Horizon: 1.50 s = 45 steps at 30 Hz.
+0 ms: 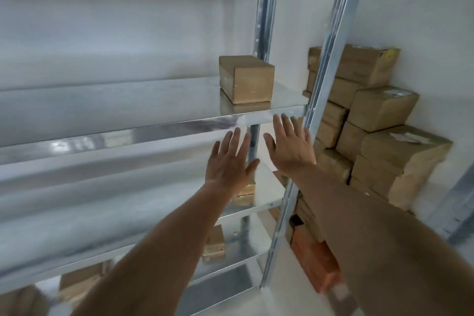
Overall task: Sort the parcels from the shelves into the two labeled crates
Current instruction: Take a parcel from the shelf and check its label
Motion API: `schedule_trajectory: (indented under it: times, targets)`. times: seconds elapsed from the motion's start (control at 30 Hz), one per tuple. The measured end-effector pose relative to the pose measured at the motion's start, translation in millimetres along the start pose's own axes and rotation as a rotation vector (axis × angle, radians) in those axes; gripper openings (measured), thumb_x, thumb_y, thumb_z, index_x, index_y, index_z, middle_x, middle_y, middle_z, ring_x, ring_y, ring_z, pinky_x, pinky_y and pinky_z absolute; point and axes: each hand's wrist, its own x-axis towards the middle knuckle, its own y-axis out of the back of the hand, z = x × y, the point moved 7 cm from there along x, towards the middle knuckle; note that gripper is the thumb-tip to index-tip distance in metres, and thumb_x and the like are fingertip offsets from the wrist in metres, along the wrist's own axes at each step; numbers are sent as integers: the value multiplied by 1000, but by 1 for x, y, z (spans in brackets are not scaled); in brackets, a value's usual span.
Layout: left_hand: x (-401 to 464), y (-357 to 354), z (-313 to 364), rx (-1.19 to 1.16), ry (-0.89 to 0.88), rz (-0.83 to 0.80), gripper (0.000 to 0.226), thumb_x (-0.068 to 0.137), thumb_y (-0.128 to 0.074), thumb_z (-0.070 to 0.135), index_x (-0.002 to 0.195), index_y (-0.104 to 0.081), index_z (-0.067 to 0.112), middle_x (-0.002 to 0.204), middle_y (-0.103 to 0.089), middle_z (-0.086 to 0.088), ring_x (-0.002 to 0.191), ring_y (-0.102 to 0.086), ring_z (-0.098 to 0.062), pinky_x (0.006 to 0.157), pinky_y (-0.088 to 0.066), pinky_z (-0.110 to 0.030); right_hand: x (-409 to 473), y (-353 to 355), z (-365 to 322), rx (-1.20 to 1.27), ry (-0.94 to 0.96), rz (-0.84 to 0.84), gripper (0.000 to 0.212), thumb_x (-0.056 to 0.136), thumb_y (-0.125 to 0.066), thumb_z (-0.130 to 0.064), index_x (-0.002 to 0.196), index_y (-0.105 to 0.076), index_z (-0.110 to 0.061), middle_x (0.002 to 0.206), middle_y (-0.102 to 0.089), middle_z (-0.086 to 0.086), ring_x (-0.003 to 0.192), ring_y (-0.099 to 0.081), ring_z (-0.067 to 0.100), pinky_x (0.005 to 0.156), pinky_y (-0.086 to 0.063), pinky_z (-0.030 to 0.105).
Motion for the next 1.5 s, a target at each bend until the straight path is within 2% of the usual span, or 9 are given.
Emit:
schedule_trajectory:
  times: [0.13,0.37,0.5,0.6,0.8,0.97,1.23,1.37,1.5]
  targets:
    - [25,43,27,30,-177,278,62,102,-32,50,150,-42,11,153,-45,-14,139,-46,-30,110,-43,-43,27,27,7,37,55,64,63,106,-13,-52,161,-7,-22,168,-9,4,155,-3,28,125,-7,50]
    - [79,105,-10,59,-13,439,60,100,-34,46,148,-44,10,149,-49,-16,136,-48,-32,109,-44,-48,78,56,-9,169,78,66,63,106,-19,-49,161,-9,-19,166,-12,19,151,-16,39,122,-15,50]
    - [106,117,-34,-13,178,222,66,105,-33,49,160,-7,26,162,-26,-14,143,-37,-33,113,-36,-44,102,61,-16,287,50,35,62,106,-22,-47,160,-3,-22,164,-13,22,144,-28,43,113,-30,52]
    - [120,115,-43,-161,239,87,67,105,-32,50,158,6,35,149,-44,-15,129,-51,-35,100,-47,-47,120,55,-14,447,-37,-3,65,105,-19,-53,160,3,-26,162,-19,23,140,-35,46,112,-33,54]
    - [130,97,-45,-596,273,-19,59,105,-26,55,159,-10,35,149,-51,-12,124,-58,-36,106,-45,-45,139,46,-10,817,-244,-15,64,107,-19,-49,160,-8,-16,155,-40,17,137,-43,41,111,-34,47]
    - [140,89,-66,-868,343,143,49,104,-32,55,150,-32,36,137,-58,-6,116,-58,-27,96,-42,-34,150,37,-19,1041,-307,18,59,106,-23,-53,147,-42,-15,142,-54,12,127,-51,34,110,-39,47]
    - [134,74,-105,-1097,436,373,21,95,-66,25,105,-47,19,111,-62,1,105,-63,-22,80,-47,-27,162,11,-42,1415,-304,-24,49,97,-58,-49,137,-45,-24,130,-56,2,114,-57,25,108,-46,48]
    - [138,65,-113,-1300,479,339,50,90,-72,17,132,-44,19,126,-57,3,117,-59,-20,99,-53,-42,167,3,-39,1533,-298,-118,39,96,-64,-34,128,-44,-27,120,-58,2,117,-56,29,106,-48,48]
    - [135,59,-115,-1405,493,285,50,92,-67,14,140,-54,23,133,-60,4,118,-59,-21,73,-55,-28,165,0,-37,1529,-244,-174,36,96,-65,-32,126,-45,-30,123,-59,-1,118,-57,31,108,-47,48]
